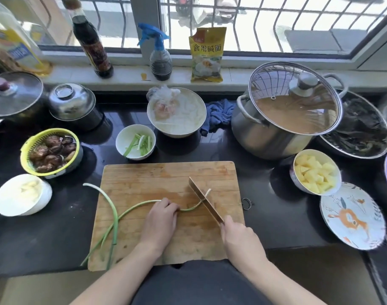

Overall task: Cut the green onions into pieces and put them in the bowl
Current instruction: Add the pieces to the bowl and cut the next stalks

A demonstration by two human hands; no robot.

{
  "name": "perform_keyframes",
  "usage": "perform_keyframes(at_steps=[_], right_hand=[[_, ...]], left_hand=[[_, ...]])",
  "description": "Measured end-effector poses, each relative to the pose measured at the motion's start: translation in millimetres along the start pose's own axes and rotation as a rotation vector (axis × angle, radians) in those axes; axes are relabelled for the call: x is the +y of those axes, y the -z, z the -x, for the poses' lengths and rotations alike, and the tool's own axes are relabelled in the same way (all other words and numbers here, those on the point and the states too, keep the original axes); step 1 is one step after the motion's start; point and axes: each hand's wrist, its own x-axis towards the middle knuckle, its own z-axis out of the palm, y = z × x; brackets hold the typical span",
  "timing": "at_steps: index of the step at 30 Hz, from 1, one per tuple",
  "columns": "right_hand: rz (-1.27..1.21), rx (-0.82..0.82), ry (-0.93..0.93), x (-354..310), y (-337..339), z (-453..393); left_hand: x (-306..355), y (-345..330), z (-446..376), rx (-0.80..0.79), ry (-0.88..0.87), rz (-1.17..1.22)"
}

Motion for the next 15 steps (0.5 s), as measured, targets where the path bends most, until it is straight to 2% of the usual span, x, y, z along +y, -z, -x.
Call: perform_keyframes(at_steps=[6, 11, 15], right_hand=[[0.003, 0.025, -0.004, -22.8, 3.0, -25.7], [-0.100, 0.039, 0.016, -31.1, 11.3, -32.5], [-0.174, 0.042, 0.032, -25.5, 7.9, -2.6]], left_hand=[[0.9, 0.9, -6.1, -0.033, 0.002, -0.038], [3.6, 4.8, -4.8, -0.036, 0.015, -0.019], [-3.5, 9.9, 0.3, 0.034, 0.143, 0.102]])
